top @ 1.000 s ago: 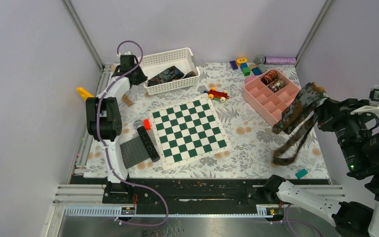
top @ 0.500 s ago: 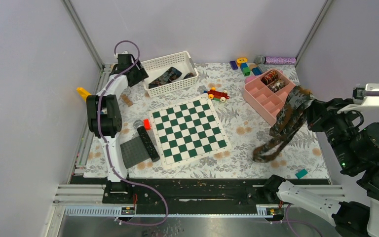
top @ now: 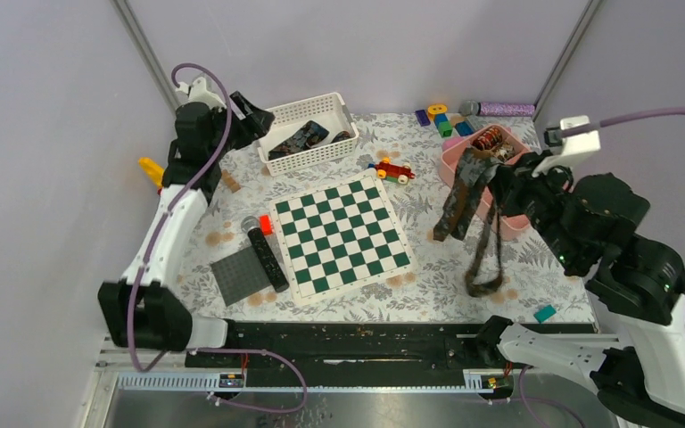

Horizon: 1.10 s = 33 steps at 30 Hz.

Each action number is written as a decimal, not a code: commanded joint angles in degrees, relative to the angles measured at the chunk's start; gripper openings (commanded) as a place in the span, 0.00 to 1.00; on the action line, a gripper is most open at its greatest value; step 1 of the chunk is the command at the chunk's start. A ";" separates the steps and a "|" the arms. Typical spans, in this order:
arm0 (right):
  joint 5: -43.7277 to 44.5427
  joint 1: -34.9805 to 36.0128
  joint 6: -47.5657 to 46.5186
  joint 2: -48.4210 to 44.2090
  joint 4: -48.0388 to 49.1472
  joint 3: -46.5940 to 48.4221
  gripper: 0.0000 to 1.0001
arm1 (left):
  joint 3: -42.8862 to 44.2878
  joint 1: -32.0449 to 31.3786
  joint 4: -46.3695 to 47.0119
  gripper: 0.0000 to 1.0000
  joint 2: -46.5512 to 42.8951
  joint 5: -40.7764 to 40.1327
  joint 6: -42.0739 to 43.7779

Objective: Roll the ties
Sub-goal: Place the bin at the corner of the board.

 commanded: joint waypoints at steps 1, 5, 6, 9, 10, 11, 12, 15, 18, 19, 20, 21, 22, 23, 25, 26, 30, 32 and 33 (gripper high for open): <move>-4.32 -0.06 0.95 2.44 7.95 -0.46 0.00 | -7.85 -3.11 9.16 0.70 -8.15 9.29 -2.89; -5.45 -0.05 1.53 4.91 9.62 0.12 0.00 | -14.37 -4.31 13.07 0.70 -12.66 14.76 -5.09; -5.99 -0.11 1.18 5.21 10.56 -0.39 0.00 | -15.37 -4.54 13.10 0.70 -13.38 15.40 -5.12; -8.74 -0.06 -0.93 4.99 16.55 -4.09 0.00 | -17.81 -4.75 12.92 0.70 -15.29 17.54 -5.36; -10.37 -0.09 -2.15 4.74 18.68 -5.47 0.00 | -18.32 -4.77 12.76 0.70 -15.69 18.50 -5.49; -12.10 -0.03 -3.50 4.58 20.82 -6.72 0.00 | -18.92 -4.77 12.71 0.70 -16.16 19.51 -5.77; -14.72 -0.02 -5.46 4.66 22.81 -7.66 0.00 | -19.41 -4.75 12.75 0.70 -16.55 20.45 -5.95; -24.11 -0.07 -12.73 5.14 26.73 -9.58 0.00 | -19.83 -4.77 12.15 0.70 -17.57 24.71 -6.18; -30.37 -0.08 -17.35 7.02 27.56 -9.22 0.00 | -19.82 -4.77 10.21 0.69 -19.16 27.42 -4.76; -30.55 -0.09 -17.86 7.71 27.49 -8.71 0.00 | -19.77 -4.77 8.65 0.69 -19.89 27.64 -3.73; -30.58 -0.07 -18.33 8.21 27.56 -8.39 0.00 | -19.72 -4.75 7.22 0.69 -20.61 27.70 -2.90; -31.10 -0.08 -18.78 8.61 27.54 -8.10 0.00 | -19.80 -4.72 5.93 0.69 -21.23 27.71 -2.16; -31.58 -0.07 -19.46 8.90 27.55 -7.94 0.00 | -19.93 -4.77 5.05 0.69 -21.79 27.63 -1.58; -33.10 -0.07 -19.99 9.22 27.44 -7.75 0.00 | -20.07 -4.77 4.44 0.69 -22.31 27.65 -1.16; -35.59 -0.07 -21.01 9.99 26.42 -7.01 0.00 | -20.62 -4.73 4.44 0.69 -23.07 28.26 -1.08; -36.70 -0.14 -21.25 10.25 26.02 -6.70 0.00 | -20.86 -4.76 4.68 0.69 -23.22 28.96 -1.14; -41.08 -0.98 -22.69 10.55 25.83 -7.72 0.00 | -22.09 -4.77 9.24 0.69 -23.51 33.73 -3.39; -43.98 -2.14 -23.17 10.56 25.85 -8.33 0.00 | -22.31 -4.77 11.10 0.68 -23.47 35.18 -4.22; -46.17 -3.14 -23.12 10.53 25.92 -8.71 0.00 | -22.33 -4.77 11.38 0.68 -23.39 35.83 -4.27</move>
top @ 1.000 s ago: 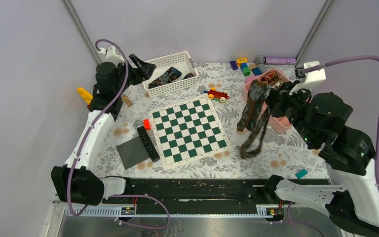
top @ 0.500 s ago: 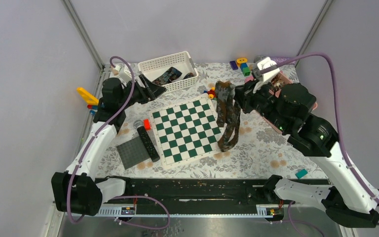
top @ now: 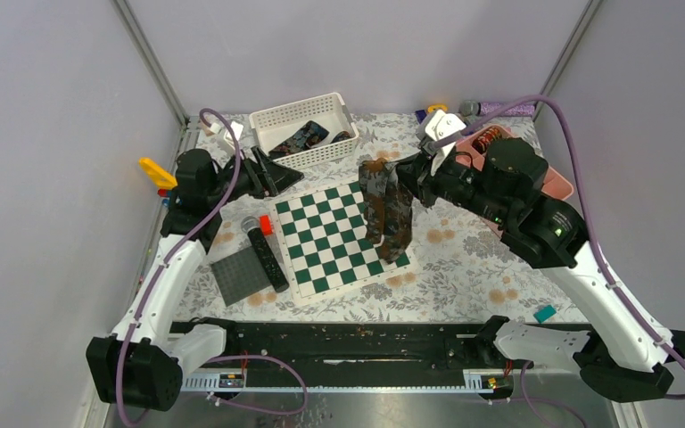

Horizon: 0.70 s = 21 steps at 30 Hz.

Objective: Roll the ties
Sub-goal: Place the bin at the corner of the board, then flatten out the tie at the center of the board.

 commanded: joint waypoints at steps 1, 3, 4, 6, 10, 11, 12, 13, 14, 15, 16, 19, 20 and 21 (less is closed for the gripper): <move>-10.92 -4.18 -2.14 -0.30 3.15 0.24 0.00 | -0.49 -0.14 5.53 0.67 -0.74 6.19 -0.94; -16.10 -7.23 -0.75 -0.28 4.54 -0.85 0.00 | -0.45 -0.13 5.55 0.67 -0.66 7.12 -0.92; -18.26 -8.69 0.16 -0.27 5.68 -1.48 0.00 | -0.49 -0.14 5.54 0.66 -0.66 7.86 -0.88; -22.17 -11.06 1.99 0.14 7.86 -2.50 0.00 | -0.76 -0.36 5.54 0.65 -0.94 9.59 -0.06; -30.22 -12.70 2.91 2.60 8.34 -1.32 0.00 | -1.66 -5.10 5.51 0.67 -3.52 9.69 6.32; -32.00 -12.98 3.48 3.29 8.23 -0.58 0.00 | -1.82 -7.43 5.18 0.68 -4.40 7.74 8.86; -33.60 -13.17 4.18 4.16 7.87 0.32 0.00 | -2.08 -9.87 5.21 0.69 -5.20 4.61 11.08; -34.75 -13.27 4.71 4.88 7.29 1.30 0.00 | -2.93 -12.65 6.73 0.69 -6.04 2.58 13.22; -35.34 -13.36 5.35 5.38 6.84 2.06 0.00 | -4.60 -15.90 9.45 0.70 -7.57 0.71 15.30; -35.77 -13.41 6.11 5.71 6.56 2.85 0.00 | -6.72 -17.71 13.39 0.71 -9.04 -1.65 16.68; -36.65 -13.57 6.82 5.90 6.33 3.22 0.00 | -9.48 -19.25 18.14 0.72 -10.31 -3.67 17.84; -41.45 -14.57 9.23 5.53 6.21 3.52 0.00 | -16.92 -21.72 32.21 0.77 -12.77 -5.62 19.85; -43.92 -14.86 9.87 5.40 6.16 3.54 0.00 | -18.23 -22.40 35.22 0.78 -12.88 -5.55 20.96; -46.47 -15.15 10.30 5.21 6.03 3.49 0.00 | -18.70 -23.10 36.67 0.78 -12.81 -5.65 21.95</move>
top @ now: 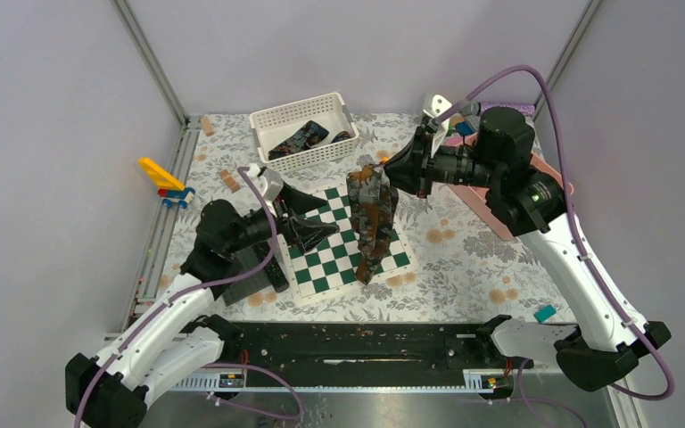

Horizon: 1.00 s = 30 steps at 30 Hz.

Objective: Roll the ties
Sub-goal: Flatten out the tie at the center of the board.

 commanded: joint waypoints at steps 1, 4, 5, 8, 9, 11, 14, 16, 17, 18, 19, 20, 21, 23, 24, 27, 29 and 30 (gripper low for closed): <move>-12.97 -1.43 4.21 -1.71 1.69 3.14 0.00 | -3.34 -2.37 17.69 0.78 -0.12 -4.39 7.61; -18.14 -1.79 4.78 -2.51 1.73 2.85 0.00 | -1.26 -3.34 15.36 0.78 1.77 -3.03 10.00; -19.07 -1.88 4.77 -2.76 1.73 2.80 0.00 | -1.22 -3.42 15.30 0.77 2.20 -1.76 10.61; -22.60 -1.91 4.56 -3.61 1.73 2.76 0.00 | -1.97 -3.90 16.68 0.76 2.61 1.32 11.24; -23.21 -1.91 4.53 -3.97 1.75 2.74 0.00 | -2.23 -4.30 17.03 0.76 2.68 2.10 11.45; -23.25 -1.92 4.43 -4.43 1.73 2.60 0.00 | -2.21 -5.62 17.27 0.75 2.88 4.29 11.97; -23.51 -2.00 4.16 -4.89 1.74 2.41 0.00 | -1.58 -8.91 17.46 0.76 3.82 6.56 12.10; -23.99 -2.00 4.23 -4.67 1.77 2.57 0.00 | -1.31 -11.52 17.52 0.76 5.00 6.13 12.28; -24.21 -2.00 4.34 -4.65 1.84 2.66 0.00 | -1.32 -12.74 17.55 0.76 5.64 5.63 12.48; -24.44 -1.99 4.49 -4.62 2.04 2.60 0.00 | -1.37 -13.96 17.77 0.76 6.32 4.85 12.59; -24.70 -2.01 4.76 -4.67 2.36 2.40 0.00 | -1.55 -15.12 18.33 0.76 7.02 4.02 12.56; -25.14 -2.00 5.03 -4.75 2.66 2.10 0.00 | -1.62 -16.08 19.23 0.76 7.73 3.21 12.68; -25.39 -2.06 5.17 -4.83 2.94 1.86 0.00 | -1.62 -17.05 19.67 0.76 8.46 2.49 12.73; -25.69 -2.01 5.33 -4.90 3.09 1.38 0.00 | -1.14 -18.60 21.47 0.77 10.04 1.11 12.70; -26.00 -1.99 5.38 -4.95 3.10 1.25 0.00 | -0.75 -19.24 22.21 0.78 11.25 0.37 12.63; -26.44 -2.00 5.51 -5.08 3.09 0.64 0.00 | 0.82 -20.85 23.72 0.78 13.89 -1.46 12.66; -26.65 -1.99 5.55 -5.32 3.05 0.37 0.00 | 1.54 -21.14 25.09 0.78 15.37 -1.98 12.66; -26.85 -2.01 5.54 -5.44 3.05 0.14 0.00 | 1.81 -21.12 25.56 0.79 15.97 -2.12 12.63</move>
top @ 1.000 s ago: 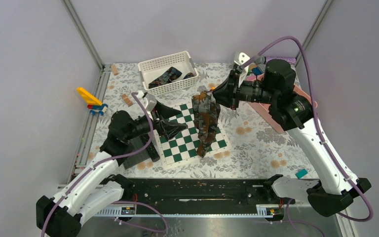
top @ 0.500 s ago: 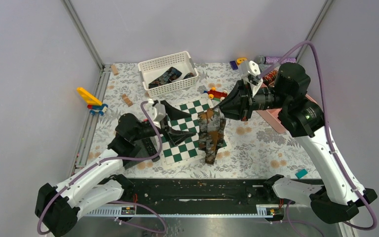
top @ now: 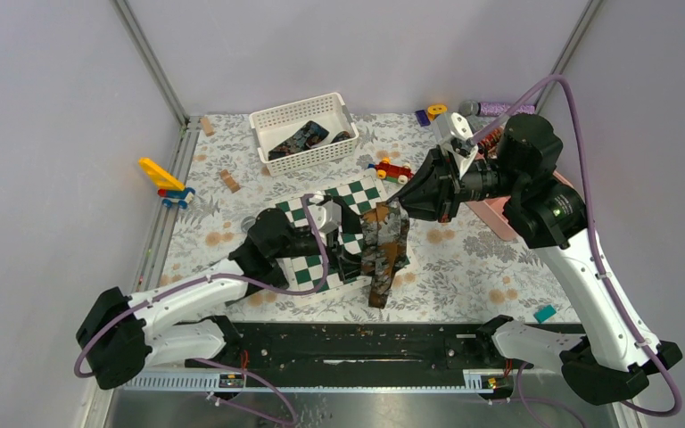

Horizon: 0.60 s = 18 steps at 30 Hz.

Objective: Roll the ties
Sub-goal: Flatten out the tie at the center of the board.

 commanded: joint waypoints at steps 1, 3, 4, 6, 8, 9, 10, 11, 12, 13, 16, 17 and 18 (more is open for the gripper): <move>-2.84 -0.33 1.10 -1.35 2.57 -0.50 0.00 | 3.90 -0.71 7.79 0.79 2.36 -2.30 0.91; -3.37 -0.36 1.10 -1.60 2.53 -0.94 0.00 | 4.48 -0.82 8.91 0.79 3.29 -1.42 0.22; -3.69 -0.32 1.10 -1.72 2.57 -1.13 0.00 | 4.87 -0.91 9.42 0.79 3.81 -0.51 -0.12; -4.18 -0.32 1.01 -1.91 2.56 -1.48 0.00 | 5.95 -1.21 9.86 0.77 5.05 1.68 -0.69; -4.40 -0.32 0.85 -2.22 2.52 -1.83 0.00 | 6.81 -1.55 9.78 0.75 6.10 3.70 -1.04; -4.41 -0.31 0.77 -2.41 2.57 -2.00 0.00 | 7.05 -1.67 9.71 0.73 6.62 4.61 -1.17; -4.42 -0.31 0.68 -2.60 2.51 -2.17 0.00 | 7.24 -1.75 9.80 0.70 7.02 5.40 -1.32; -4.49 -0.36 0.64 -2.78 2.52 -2.38 0.00 | 7.45 -1.82 9.98 0.68 7.36 6.20 -1.48; -4.51 -0.32 0.44 -2.91 2.55 -2.65 0.00 | 7.54 -1.83 10.07 0.65 7.75 6.87 -1.73; -4.45 -0.38 0.33 -3.10 2.52 -2.83 0.00 | 7.64 -1.89 10.25 0.64 7.88 7.42 -1.90; -3.93 -0.31 0.05 -3.32 2.51 -3.39 0.00 | 8.00 -2.19 10.69 0.58 7.99 8.62 -2.20; -3.78 -0.31 -0.03 -3.35 2.52 -3.47 0.00 | 8.19 -2.19 10.62 0.54 8.05 8.72 -2.15; -3.80 -0.32 -0.02 -3.45 2.57 -3.58 0.00 | 8.37 -2.19 10.23 0.46 8.03 8.94 -2.01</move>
